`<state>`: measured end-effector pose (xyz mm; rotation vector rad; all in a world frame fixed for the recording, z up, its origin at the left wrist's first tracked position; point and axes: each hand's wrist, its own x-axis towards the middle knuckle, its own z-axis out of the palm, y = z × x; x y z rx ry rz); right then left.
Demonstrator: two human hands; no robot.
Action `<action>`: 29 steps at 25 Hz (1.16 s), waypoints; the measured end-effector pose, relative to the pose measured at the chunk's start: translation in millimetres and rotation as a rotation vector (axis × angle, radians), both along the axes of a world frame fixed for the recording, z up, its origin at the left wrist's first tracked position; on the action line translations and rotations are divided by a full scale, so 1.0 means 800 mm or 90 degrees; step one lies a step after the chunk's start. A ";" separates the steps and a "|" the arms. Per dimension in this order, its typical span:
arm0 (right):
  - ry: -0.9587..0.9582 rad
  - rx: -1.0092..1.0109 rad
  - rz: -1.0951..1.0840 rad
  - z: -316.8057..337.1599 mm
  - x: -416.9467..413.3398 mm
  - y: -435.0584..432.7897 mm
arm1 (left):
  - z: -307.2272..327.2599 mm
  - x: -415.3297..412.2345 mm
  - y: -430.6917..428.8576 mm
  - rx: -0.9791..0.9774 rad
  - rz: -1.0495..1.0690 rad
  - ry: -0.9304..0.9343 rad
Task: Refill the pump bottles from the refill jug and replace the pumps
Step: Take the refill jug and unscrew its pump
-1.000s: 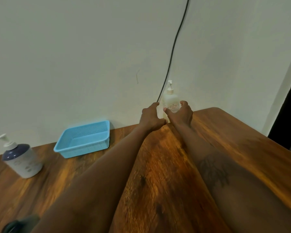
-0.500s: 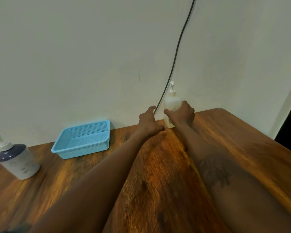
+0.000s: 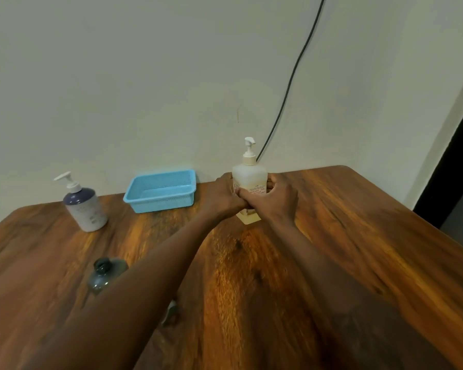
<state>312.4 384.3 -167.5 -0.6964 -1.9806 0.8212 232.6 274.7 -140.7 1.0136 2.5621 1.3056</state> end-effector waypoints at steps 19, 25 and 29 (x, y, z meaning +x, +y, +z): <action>0.102 0.047 0.129 0.082 0.084 -0.182 | 0.018 0.084 -0.208 0.004 0.023 0.113; 0.068 0.087 0.165 0.082 0.080 -0.193 | 0.010 0.088 -0.225 0.043 0.038 0.120; 0.026 0.133 0.217 0.080 0.078 -0.196 | 0.003 0.083 -0.232 0.038 0.012 0.112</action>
